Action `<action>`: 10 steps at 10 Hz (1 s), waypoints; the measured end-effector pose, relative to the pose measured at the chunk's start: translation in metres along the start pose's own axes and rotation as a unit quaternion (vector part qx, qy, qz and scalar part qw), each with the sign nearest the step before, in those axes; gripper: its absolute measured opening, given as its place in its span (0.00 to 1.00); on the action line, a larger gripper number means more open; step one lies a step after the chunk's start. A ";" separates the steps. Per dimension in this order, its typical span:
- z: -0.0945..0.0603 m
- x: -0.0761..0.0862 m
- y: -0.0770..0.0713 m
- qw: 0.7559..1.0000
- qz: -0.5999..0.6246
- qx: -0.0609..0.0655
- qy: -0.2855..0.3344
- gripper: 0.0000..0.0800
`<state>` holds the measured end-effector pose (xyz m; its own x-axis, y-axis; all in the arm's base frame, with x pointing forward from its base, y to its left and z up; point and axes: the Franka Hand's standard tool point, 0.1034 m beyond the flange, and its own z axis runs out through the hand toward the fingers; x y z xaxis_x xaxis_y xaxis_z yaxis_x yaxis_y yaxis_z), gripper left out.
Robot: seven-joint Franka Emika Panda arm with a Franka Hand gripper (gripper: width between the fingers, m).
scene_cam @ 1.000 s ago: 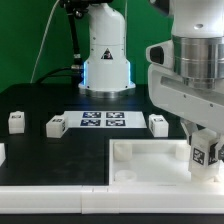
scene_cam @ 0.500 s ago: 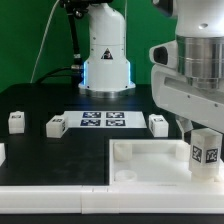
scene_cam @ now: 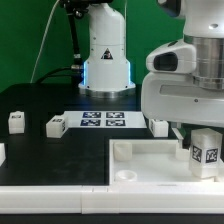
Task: Assemble one leg
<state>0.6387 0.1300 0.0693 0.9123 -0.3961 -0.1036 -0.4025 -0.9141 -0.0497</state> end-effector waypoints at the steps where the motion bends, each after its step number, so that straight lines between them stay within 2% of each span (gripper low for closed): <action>1: 0.000 0.001 0.001 0.998 -0.058 -0.003 0.001 0.81; 3: 0.000 0.001 0.002 0.989 -0.145 -0.006 0.002 0.81; 6: 0.002 -0.002 0.000 0.963 -0.267 -0.021 0.010 0.81; 7: 0.001 0.000 0.002 0.956 -0.293 -0.021 0.010 0.81; 8: 0.002 0.000 0.003 0.949 -0.314 -0.021 0.009 0.65; 9: 0.002 0.000 0.002 0.950 -0.310 -0.021 0.009 0.65; 10: 0.002 0.000 0.003 0.950 -0.310 -0.021 0.009 0.47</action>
Offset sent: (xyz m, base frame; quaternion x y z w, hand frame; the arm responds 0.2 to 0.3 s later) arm -0.0056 0.0043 0.0008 -0.0151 0.0126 -0.2528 0.9673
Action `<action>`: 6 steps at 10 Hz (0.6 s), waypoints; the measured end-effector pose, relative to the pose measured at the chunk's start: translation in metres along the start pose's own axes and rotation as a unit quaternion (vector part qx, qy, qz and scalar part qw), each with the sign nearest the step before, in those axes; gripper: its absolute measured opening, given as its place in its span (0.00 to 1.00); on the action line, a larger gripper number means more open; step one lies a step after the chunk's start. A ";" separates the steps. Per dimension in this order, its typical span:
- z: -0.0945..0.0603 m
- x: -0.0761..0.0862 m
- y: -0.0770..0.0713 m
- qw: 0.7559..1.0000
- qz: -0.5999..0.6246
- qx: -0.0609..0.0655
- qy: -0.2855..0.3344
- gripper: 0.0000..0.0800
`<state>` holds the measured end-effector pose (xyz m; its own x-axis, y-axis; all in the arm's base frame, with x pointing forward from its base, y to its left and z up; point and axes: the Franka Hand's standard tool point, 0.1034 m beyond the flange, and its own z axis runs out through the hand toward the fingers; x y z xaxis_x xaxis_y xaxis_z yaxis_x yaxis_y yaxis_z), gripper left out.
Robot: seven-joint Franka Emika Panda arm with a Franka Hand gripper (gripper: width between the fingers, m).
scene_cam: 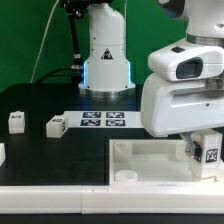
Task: Assemble one leg
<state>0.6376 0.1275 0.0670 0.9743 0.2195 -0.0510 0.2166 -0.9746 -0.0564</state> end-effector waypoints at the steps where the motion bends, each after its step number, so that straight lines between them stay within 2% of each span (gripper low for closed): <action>1: 0.000 0.000 0.003 1.000 0.001 -0.002 0.000 0.37; 5: 0.001 -0.001 0.004 1.000 0.026 0.000 -0.001 0.37; 6: 0.001 0.001 0.006 0.996 0.089 0.001 -0.003 0.37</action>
Offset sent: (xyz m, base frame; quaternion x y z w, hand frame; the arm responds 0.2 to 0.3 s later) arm 0.0000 0.0000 0.0000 0.0000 0.0000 0.0000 1.0000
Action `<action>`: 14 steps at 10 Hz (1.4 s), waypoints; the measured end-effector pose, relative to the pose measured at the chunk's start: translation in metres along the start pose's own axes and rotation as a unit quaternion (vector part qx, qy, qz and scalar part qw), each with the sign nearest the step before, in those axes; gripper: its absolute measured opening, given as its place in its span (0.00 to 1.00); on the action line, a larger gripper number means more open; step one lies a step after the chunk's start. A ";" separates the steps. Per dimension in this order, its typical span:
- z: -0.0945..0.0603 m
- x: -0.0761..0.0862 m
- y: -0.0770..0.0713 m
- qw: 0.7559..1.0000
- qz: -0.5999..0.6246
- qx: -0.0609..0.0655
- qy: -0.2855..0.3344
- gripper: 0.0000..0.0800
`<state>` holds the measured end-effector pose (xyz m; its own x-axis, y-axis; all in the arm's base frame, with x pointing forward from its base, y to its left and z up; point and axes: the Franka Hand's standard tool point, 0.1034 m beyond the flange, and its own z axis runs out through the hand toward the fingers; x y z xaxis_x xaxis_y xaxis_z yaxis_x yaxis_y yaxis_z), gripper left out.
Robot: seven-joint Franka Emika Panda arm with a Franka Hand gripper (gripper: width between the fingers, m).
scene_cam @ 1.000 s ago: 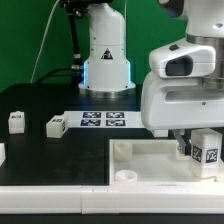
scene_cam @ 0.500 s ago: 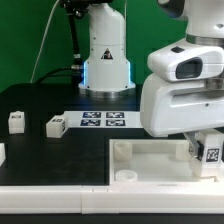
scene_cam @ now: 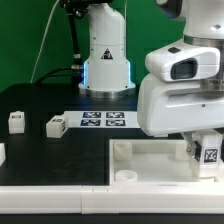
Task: Assemble one leg
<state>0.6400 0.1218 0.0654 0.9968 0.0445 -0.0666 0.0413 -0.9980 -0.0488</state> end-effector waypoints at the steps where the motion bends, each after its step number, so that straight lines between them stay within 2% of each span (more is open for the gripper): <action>1: 0.000 0.001 0.001 0.998 0.056 0.000 0.001 0.37; 3: 0.000 0.002 0.004 0.983 0.185 0.010 0.002 0.37; 4: 0.000 0.004 0.006 0.976 0.219 0.011 0.005 0.37; 5: 0.000 0.003 0.006 0.958 0.287 0.015 0.003 0.37; 9: 0.001 0.004 0.008 0.906 0.422 0.024 -0.001 0.37; 12: 0.001 0.004 0.007 0.847 0.531 0.022 -0.004 0.37; 13: 0.000 0.004 0.007 0.812 0.583 0.022 -0.005 0.37; 14: 0.000 0.004 0.007 0.794 0.608 0.022 -0.006 0.37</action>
Offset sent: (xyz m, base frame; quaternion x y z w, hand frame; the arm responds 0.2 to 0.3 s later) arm -0.0012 -0.0170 0.0021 -0.0016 0.0273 0.2447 0.9692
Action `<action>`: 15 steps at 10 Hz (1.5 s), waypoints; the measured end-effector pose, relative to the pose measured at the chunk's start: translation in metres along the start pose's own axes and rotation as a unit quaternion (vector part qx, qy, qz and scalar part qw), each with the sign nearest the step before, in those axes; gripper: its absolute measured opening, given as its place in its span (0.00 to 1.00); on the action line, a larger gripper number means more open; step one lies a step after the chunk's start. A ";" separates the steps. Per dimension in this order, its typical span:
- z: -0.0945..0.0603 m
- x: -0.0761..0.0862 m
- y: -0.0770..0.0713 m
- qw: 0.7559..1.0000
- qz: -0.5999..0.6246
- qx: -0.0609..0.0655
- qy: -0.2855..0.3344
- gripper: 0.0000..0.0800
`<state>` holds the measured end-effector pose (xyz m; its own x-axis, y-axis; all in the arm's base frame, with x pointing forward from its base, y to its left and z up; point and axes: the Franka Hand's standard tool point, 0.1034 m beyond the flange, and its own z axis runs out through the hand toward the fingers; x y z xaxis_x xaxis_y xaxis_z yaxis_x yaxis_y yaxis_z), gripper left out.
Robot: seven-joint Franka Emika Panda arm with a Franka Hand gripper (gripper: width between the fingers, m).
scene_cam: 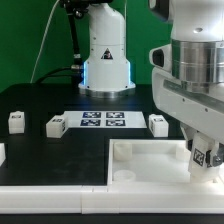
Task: Assemble one leg
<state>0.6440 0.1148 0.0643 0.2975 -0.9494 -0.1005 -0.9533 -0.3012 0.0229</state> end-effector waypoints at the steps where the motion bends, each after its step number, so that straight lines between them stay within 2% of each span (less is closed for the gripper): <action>1: 0.000 0.000 0.000 1.000 0.002 0.000 0.000 0.40; 2: 0.000 0.000 0.000 1.000 -0.011 0.000 0.000 0.40; 3: 0.000 0.000 0.000 1.000 -0.028 0.000 0.000 0.63; 4: 0.000 -0.002 0.000 0.999 -0.045 -0.001 0.000 0.63; 5: -0.001 -0.004 -0.001 0.994 -0.110 -0.002 -0.001 0.77; 6: -0.001 -0.005 -0.001 0.986 -0.166 -0.002 -0.002 0.80; 7: 0.000 -0.010 -0.001 0.979 -0.201 -0.004 0.000 0.80; 10: 0.000 -0.012 -0.001 0.931 -0.366 -0.009 0.006 0.81; 12: -0.003 -0.013 -0.004 0.882 -0.470 -0.011 0.023 0.81; 13: -0.003 -0.013 -0.004 0.874 -0.486 -0.011 0.023 0.81; 15: -0.005 -0.010 -0.005 0.828 -0.561 -0.013 0.023 0.81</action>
Offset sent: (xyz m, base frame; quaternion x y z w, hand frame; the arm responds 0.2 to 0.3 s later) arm -0.0021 0.0114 0.0051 -0.0044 -0.0188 -0.0187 0.9996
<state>0.6458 0.1251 0.0697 0.9967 -0.0736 -0.0351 -0.0750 -0.9964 -0.0384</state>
